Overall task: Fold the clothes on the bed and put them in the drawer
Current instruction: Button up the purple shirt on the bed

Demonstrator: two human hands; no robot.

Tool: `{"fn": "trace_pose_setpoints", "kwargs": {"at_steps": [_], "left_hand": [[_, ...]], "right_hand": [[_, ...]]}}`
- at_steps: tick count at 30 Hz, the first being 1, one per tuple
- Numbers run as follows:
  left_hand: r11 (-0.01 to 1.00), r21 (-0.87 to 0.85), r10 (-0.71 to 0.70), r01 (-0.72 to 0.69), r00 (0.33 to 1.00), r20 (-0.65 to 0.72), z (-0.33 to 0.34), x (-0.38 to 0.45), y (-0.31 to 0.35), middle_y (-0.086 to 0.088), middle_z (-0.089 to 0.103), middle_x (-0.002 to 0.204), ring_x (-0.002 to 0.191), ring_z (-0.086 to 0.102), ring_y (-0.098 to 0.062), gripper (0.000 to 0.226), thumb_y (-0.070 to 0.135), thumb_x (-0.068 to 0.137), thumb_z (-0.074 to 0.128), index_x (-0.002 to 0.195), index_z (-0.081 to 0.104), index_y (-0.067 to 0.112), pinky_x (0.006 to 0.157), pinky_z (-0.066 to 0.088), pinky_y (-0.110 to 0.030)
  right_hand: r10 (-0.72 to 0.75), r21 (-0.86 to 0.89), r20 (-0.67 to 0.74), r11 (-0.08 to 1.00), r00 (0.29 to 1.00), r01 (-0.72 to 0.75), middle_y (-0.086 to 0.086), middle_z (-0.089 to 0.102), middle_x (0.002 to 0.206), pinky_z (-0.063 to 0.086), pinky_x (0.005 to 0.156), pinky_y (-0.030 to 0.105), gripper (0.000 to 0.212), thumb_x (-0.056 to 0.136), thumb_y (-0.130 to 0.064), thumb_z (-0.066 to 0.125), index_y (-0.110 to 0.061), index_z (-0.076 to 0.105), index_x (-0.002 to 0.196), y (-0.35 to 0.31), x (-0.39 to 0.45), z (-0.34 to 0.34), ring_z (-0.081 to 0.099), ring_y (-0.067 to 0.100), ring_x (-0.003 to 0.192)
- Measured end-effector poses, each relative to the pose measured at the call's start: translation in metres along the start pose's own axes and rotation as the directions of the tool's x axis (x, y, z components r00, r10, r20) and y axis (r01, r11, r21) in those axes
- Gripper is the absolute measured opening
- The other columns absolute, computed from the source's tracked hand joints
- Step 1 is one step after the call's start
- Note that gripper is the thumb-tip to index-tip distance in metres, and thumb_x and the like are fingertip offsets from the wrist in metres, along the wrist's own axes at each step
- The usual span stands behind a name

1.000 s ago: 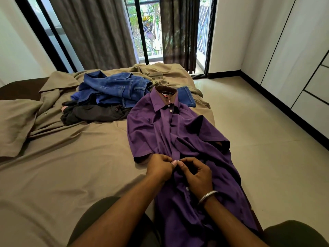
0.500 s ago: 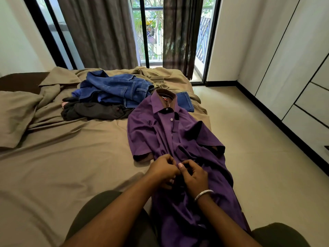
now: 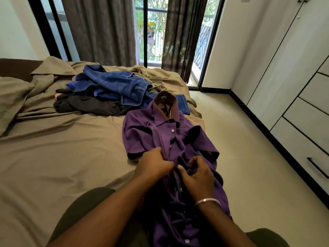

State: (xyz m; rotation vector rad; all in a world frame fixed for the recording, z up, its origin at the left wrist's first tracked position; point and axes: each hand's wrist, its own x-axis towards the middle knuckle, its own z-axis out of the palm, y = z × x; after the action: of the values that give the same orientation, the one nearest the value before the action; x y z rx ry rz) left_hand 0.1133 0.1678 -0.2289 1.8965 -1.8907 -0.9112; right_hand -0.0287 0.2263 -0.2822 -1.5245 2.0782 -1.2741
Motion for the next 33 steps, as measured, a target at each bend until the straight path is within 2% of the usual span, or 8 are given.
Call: {"fn": "trace_pose_setpoints", "kwargs": {"at_steps": [2, 5, 9, 14, 20, 22, 27, 33], "left_hand": [[1.000, 0.028, 0.005, -0.003, 0.998, -0.055, 0.000, 0.006, 0.000, 0.001, 0.064, 0.092, 0.086, 0.063, -0.022, 0.043, 0.054, 0.071, 0.074, 0.094, 0.053, 0.024, 0.075, 0.055, -0.037], [0.999, 0.047, -0.009, 0.012, 0.999, -0.051, 0.003, 0.013, -0.002, -0.002, 0.063, 0.096, 0.090, 0.063, -0.025, 0.040, 0.046, 0.074, 0.075, 0.096, 0.052, 0.022, 0.079, 0.055, -0.040], [1.000, 0.015, -0.012, 0.013, 0.998, -0.058, 0.003, 0.026, -0.009, -0.003, 0.063, 0.099, 0.089, 0.060, -0.024, 0.019, 0.015, 0.079, 0.067, 0.091, 0.054, 0.021, 0.075, 0.053, -0.037], [0.999, 0.023, -0.025, 0.026, 0.997, -0.072, 0.005, 0.035, -0.016, -0.002, 0.062, 0.101, 0.091, 0.060, -0.022, 0.020, 0.016, 0.083, 0.071, 0.089, 0.053, 0.024, 0.074, 0.049, -0.034], [0.994, -0.110, -0.010, 0.000, 0.996, -0.092, 0.007, 0.041, -0.017, -0.003, 0.066, 0.090, 0.090, 0.063, -0.022, 0.020, 0.015, 0.084, 0.075, 0.088, 0.055, 0.017, 0.079, 0.050, -0.035], [0.986, -0.166, -0.012, -0.003, 0.996, -0.091, 0.008, 0.041, -0.016, -0.003, 0.067, 0.088, 0.088, 0.063, -0.020, 0.023, 0.016, 0.084, 0.075, 0.092, 0.053, 0.015, 0.081, 0.051, -0.035], [0.960, -0.265, 0.061, -0.091, 0.991, -0.121, 0.008, 0.036, -0.011, 0.000, 0.071, 0.087, 0.083, 0.064, -0.014, 0.021, 0.017, 0.087, 0.074, 0.091, 0.054, 0.013, 0.072, 0.047, -0.026], [0.966, 0.002, 0.254, -0.259, 0.946, -0.200, 0.008, 0.029, -0.011, 0.003, 0.059, 0.087, 0.081, 0.060, -0.017, 0.023, 0.016, 0.083, 0.076, 0.089, 0.055, 0.023, 0.068, 0.046, -0.029]], "right_hand": [[-0.001, -0.035, 0.147, 0.999, 0.989, 0.006, -0.007, 0.061, 0.100, 0.042, 0.073, 0.010, 0.039, 0.075, -0.039, 0.082, -0.028, 0.066, 0.108, -0.001, 0.021, 0.002, 0.056, 0.004, 0.087], [0.023, -0.077, 0.313, 0.997, 0.949, 0.001, -0.007, 0.073, 0.092, 0.047, 0.072, 0.005, 0.023, 0.077, -0.031, 0.082, -0.023, 0.077, 0.099, -0.001, 0.042, 0.005, 0.059, -0.008, 0.074], [0.231, 0.035, 0.121, 0.971, 0.965, -0.237, 0.002, 0.074, 0.088, 0.047, 0.071, 0.013, 0.011, 0.084, -0.018, 0.075, -0.012, 0.077, 0.093, 0.007, 0.061, -0.002, 0.062, 0.004, 0.073], [0.481, 0.063, -0.110, 0.877, 0.870, -0.476, 0.006, 0.069, 0.090, 0.040, 0.078, 0.023, 0.005, 0.086, -0.016, 0.071, -0.012, 0.072, 0.091, 0.036, 0.070, -0.012, 0.066, 0.029, 0.096], [0.049, -0.004, -0.242, 0.999, 0.969, -0.051, 0.002, 0.063, 0.090, 0.038, 0.063, 0.010, 0.019, 0.079, -0.017, 0.079, -0.021, 0.063, 0.088, 0.012, 0.045, -0.007, 0.058, 0.011, 0.074], [-0.054, -0.035, -0.160, 0.998, 0.986, 0.049, -0.004, 0.064, 0.082, 0.046, 0.063, 0.015, 0.014, 0.078, -0.024, 0.080, -0.022, 0.067, 0.083, -0.003, 0.040, -0.001, 0.060, 0.008, 0.071], [0.067, -0.179, 0.233, 0.984, 0.970, -0.025, -0.011, 0.070, 0.087, 0.058, 0.075, 0.029, 0.021, 0.072, -0.037, 0.078, -0.024, 0.073, 0.089, -0.007, 0.031, 0.019, 0.065, 0.007, 0.079], [0.079, -0.173, 0.154, 0.984, 0.985, -0.052, -0.003, 0.073, 0.090, 0.037, 0.064, 0.000, 0.016, 0.080, -0.026, 0.077, -0.015, 0.076, 0.092, 0.003, 0.017, 0.021, 0.060, 0.006, 0.076]]}}
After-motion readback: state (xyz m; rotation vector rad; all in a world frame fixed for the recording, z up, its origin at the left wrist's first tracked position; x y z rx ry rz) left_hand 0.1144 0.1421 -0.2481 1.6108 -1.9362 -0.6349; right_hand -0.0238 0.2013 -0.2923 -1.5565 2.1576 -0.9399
